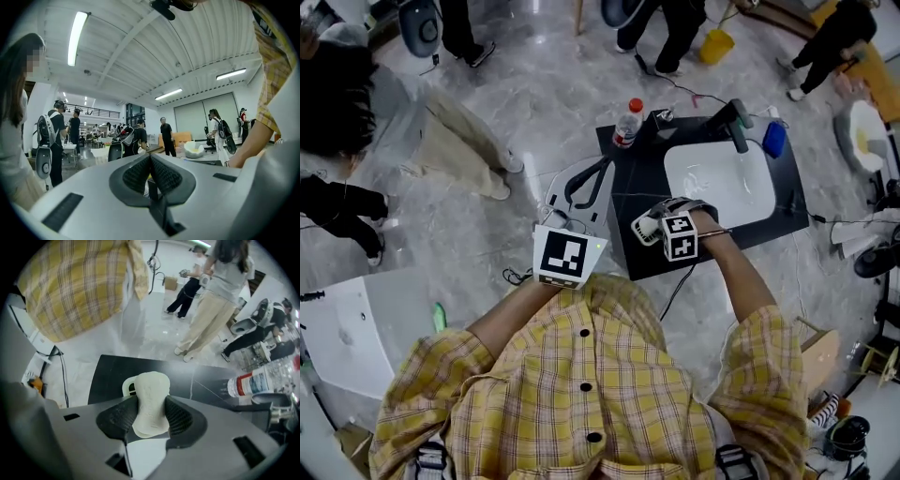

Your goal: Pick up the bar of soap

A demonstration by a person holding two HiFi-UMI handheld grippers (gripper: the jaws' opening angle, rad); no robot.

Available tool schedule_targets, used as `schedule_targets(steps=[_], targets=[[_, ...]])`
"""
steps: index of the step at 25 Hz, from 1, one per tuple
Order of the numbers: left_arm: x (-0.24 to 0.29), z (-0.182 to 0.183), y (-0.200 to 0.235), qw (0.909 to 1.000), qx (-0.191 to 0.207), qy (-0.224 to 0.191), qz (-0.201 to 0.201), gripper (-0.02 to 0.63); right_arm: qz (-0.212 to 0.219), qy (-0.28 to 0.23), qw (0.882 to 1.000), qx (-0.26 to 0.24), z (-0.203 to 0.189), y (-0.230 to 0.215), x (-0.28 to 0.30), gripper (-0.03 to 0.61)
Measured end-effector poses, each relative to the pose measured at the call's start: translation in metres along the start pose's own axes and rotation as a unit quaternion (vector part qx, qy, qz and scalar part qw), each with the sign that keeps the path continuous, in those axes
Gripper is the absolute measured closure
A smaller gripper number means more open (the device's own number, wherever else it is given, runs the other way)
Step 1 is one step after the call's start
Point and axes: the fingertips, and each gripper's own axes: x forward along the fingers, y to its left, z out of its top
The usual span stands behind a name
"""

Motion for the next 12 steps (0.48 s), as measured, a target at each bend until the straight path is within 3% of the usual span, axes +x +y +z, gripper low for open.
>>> schedule_targets(steps=[3, 7, 9, 12], targets=[[-0.002, 0.001, -0.006, 1.0000, -0.001, -0.002, -0.010, 0.604, -0.046, -0.064, 0.990, 0.115, 0.006, -0.008, -0.019, 0.377], [-0.003, 0.003, -0.017, 0.9996, -0.004, -0.003, -0.027, 0.604, -0.104, -0.126, 0.957, 0.241, 0.005, -0.008, -0.037, 0.377], [-0.003, 0.003, -0.022, 0.9993, -0.004, -0.004, -0.036, 0.604, -0.138, -0.167, 0.926, 0.309, 0.003, -0.010, -0.046, 0.377], [0.000, 0.001, -0.030, 0.9988, -0.006, -0.003, -0.048, 0.604, -0.208, -0.245, 0.851, 0.417, 0.003, -0.016, -0.079, 0.377]])
